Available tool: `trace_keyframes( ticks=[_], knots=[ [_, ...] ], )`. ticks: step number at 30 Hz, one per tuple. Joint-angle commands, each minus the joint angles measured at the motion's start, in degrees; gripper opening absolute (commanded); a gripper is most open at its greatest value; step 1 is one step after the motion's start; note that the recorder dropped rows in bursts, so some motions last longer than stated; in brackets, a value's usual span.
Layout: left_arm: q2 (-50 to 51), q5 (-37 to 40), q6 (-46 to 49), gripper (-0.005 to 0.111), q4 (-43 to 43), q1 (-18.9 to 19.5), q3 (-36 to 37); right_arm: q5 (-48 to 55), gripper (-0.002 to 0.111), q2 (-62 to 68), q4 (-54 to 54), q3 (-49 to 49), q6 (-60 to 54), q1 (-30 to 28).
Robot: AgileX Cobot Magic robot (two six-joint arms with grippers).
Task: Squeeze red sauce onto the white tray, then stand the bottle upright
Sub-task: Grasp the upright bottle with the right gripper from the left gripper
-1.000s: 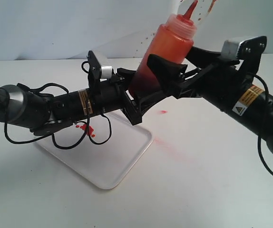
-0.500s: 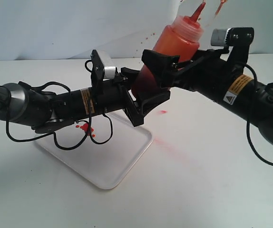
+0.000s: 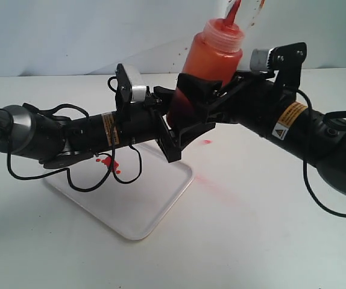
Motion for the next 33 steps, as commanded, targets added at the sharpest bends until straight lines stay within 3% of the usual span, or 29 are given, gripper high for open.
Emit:
trace_keyframes(
  ticks=[1,15,22,26,30,33],
  knots=[
    [-0.4,-2.5,-0.7,0.000,-0.8,-0.5,-0.7,-3.4,0.000,0.0,-5.6,-0.3,0.1,0.8],
    [-0.4,-2.5,-0.6,0.000,-0.8,-0.8,-0.7,-3.4,0.000,0.0,-4.2,-0.3,-13.4,0.8],
    [-0.4,-0.9,-0.6,0.009,-1.8,-0.8,-0.7,-3.4,0.000,0.0,-4.0,-0.3,-14.1,0.8],
    [-0.4,-1.5,-0.8,0.030,-2.5,-0.8,-0.7,-3.4,0.000,0.0,-1.2,-0.3,-14.1,0.8],
    [-0.1,-1.6,-1.1,0.067,-2.5,-0.9,-0.7,-3.4,0.000,0.0,1.3,-0.3,-14.1,0.8],
    [0.3,-1.7,-1.1,0.086,-3.5,-1.1,-0.7,-3.4,0.000,0.0,1.7,-0.3,-14.2,0.8]
  ],
)
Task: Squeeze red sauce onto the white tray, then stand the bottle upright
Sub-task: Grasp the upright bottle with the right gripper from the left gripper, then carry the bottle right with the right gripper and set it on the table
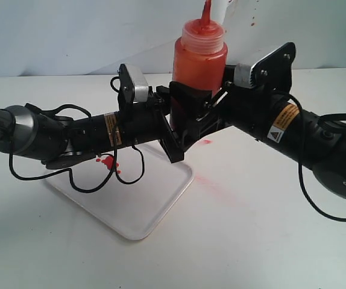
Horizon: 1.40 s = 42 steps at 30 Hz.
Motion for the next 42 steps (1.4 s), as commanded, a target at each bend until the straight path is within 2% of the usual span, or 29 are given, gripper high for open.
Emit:
trace_keyframes(
  ticks=[1,4,9,17,26,30,42],
  knots=[
    [0.4,-1.5,-0.8,0.090,-3.8,-0.6,-0.7,-2.1,0.000,0.0,1.9,-0.3,-0.6,0.1],
    [0.8,-1.5,-0.8,0.095,-4.5,-0.6,-0.7,-2.1,0.000,0.0,3.0,-0.3,-0.6,0.1],
    [0.8,-1.8,-0.6,0.095,-4.6,-0.6,-0.7,-2.1,0.000,0.0,6.1,-0.3,-2.2,0.1],
    [0.8,-1.8,-0.6,0.095,-4.6,-0.6,-0.7,-2.0,0.000,0.0,22.5,-0.3,-12.2,0.0],
    [0.8,-1.8,-0.6,0.095,-4.4,-0.6,-0.7,-1.4,0.000,0.0,33.9,-0.3,-19.7,-0.1],
    [0.8,-1.9,-0.6,0.095,-4.4,-0.3,-0.7,-1.2,0.000,2.5,34.7,-1.5,-21.6,-0.2],
    [0.8,-1.9,-0.3,0.095,-3.8,-0.3,-0.7,0.3,0.000,20.4,34.7,-15.8,-22.1,-0.2]
  ],
)
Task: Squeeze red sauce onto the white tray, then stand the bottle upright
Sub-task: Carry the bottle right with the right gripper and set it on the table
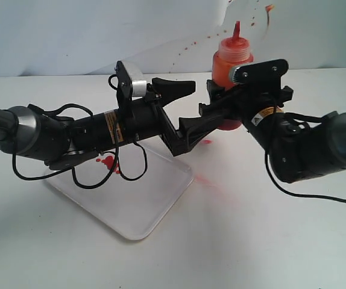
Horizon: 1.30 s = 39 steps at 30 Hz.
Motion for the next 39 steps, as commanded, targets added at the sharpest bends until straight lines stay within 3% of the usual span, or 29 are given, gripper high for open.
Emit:
trace_keyframes(
  ticks=[1,19,33,37,39],
  knots=[
    [0.1,-0.8,-0.1,0.095,-0.1,0.0,-0.2,-3.2,0.000,4.0,0.4,-5.2,-1.1,-0.2],
    [0.1,-0.8,-0.1,0.095,-1.6,0.0,-0.2,-5.9,0.000,13.6,3.3,-9.4,-0.4,-1.7],
    [-1.4,-0.4,-0.1,0.095,-4.0,0.0,-0.2,-6.2,0.000,13.6,-3.2,-9.4,0.7,-1.7],
    [-1.5,-0.4,-0.1,0.095,-4.0,2.2,-0.2,-6.2,0.000,13.6,-3.5,-9.4,0.7,-1.7],
    [-1.5,-0.4,-0.5,0.095,-3.9,5.4,-0.2,-6.2,0.000,13.6,-6.1,-9.4,0.9,-1.7]
  ],
)
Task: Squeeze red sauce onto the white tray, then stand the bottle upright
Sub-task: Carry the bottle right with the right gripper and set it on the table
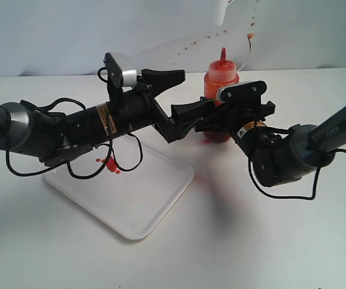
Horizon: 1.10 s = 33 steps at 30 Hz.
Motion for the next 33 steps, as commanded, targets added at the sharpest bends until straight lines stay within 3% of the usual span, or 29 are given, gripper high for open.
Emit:
trace_keyframes(
  ticks=[1,3,5,7,8,9,11,26,33],
  knots=[
    [-0.8,-0.4,-0.6,0.095,-0.6,4.3,-0.2,-3.0,0.000,-0.6,-3.7,-0.5,0.6,-0.1],
    [-0.8,-0.9,-0.6,0.095,0.4,5.8,-0.2,-3.0,0.002,-0.6,-3.7,-0.5,2.1,-0.1],
    [-0.8,-1.2,-0.6,0.095,0.7,6.3,-0.2,-3.0,0.017,-0.6,-3.7,-0.5,2.3,-0.1],
    [-0.8,-1.2,-0.6,0.095,0.7,6.3,-0.2,-1.8,0.044,-0.6,-3.7,-0.5,2.3,-0.1],
    [-0.8,-1.2,-0.6,0.095,0.7,6.3,-0.2,-0.1,0.070,-0.6,-3.3,-0.5,2.3,-0.1],
    [-0.8,-1.2,-0.6,0.095,0.7,6.3,-0.2,1.3,0.090,-0.6,-2.3,-0.5,2.3,-0.1],
    [-0.8,-1.2,-0.6,0.095,0.7,6.3,-0.2,2.6,0.105,-0.6,-2.3,-0.5,2.3,-0.1],
    [-0.8,-1.2,-0.6,0.095,0.7,6.3,-0.2,5.7,0.105,-7.2,-3.0,5.2,2.3,0.6],
    [-0.8,-1.2,-0.6,0.095,0.7,6.3,-0.2,15.5,0.105,-14.4,-3.0,10.9,2.3,0.6]
  ],
)
